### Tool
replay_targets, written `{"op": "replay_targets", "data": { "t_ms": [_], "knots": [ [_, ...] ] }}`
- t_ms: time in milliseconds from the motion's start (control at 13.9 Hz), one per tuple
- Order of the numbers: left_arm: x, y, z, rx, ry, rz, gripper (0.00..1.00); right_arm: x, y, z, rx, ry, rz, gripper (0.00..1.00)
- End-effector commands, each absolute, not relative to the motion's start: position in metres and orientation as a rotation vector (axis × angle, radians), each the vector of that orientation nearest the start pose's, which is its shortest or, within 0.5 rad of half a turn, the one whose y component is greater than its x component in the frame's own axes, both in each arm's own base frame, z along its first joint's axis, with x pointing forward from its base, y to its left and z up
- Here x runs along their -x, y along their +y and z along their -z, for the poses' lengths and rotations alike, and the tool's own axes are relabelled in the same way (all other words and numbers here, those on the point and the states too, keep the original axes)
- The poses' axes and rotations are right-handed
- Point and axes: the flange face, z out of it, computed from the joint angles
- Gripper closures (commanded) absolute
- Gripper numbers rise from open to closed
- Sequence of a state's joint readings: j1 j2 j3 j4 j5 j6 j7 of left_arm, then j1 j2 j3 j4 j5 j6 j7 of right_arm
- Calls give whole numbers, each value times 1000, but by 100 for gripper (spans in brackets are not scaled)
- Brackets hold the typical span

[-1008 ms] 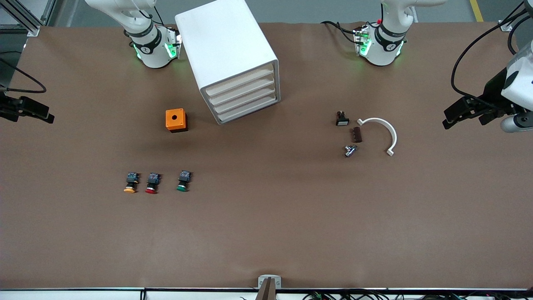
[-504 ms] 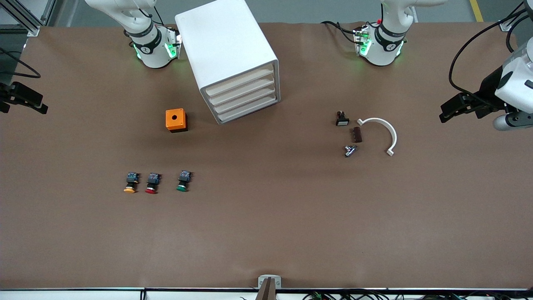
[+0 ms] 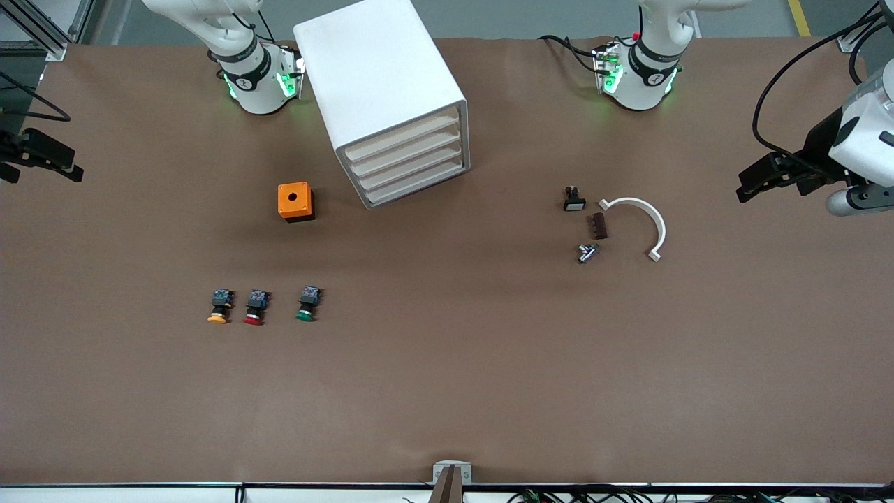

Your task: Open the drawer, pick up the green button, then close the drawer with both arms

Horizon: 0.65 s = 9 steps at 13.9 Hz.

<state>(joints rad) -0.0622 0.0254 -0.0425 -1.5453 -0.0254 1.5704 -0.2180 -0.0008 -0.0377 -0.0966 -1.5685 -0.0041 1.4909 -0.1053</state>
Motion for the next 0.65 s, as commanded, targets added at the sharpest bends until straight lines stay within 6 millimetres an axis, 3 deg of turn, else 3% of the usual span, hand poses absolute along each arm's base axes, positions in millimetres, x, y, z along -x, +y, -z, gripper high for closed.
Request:
{"op": "replay_targets", "data": {
  "t_ms": [0, 576],
  "knots": [
    [-551, -61, -627, 3160, -165, -6, 0, -516, -50, -642, 3146, -38, -60, 0],
    [-551, -61, -627, 3160, -167, -3, 0, -505, -41, -637, 3133, 6, -27, 0]
  ]
}}
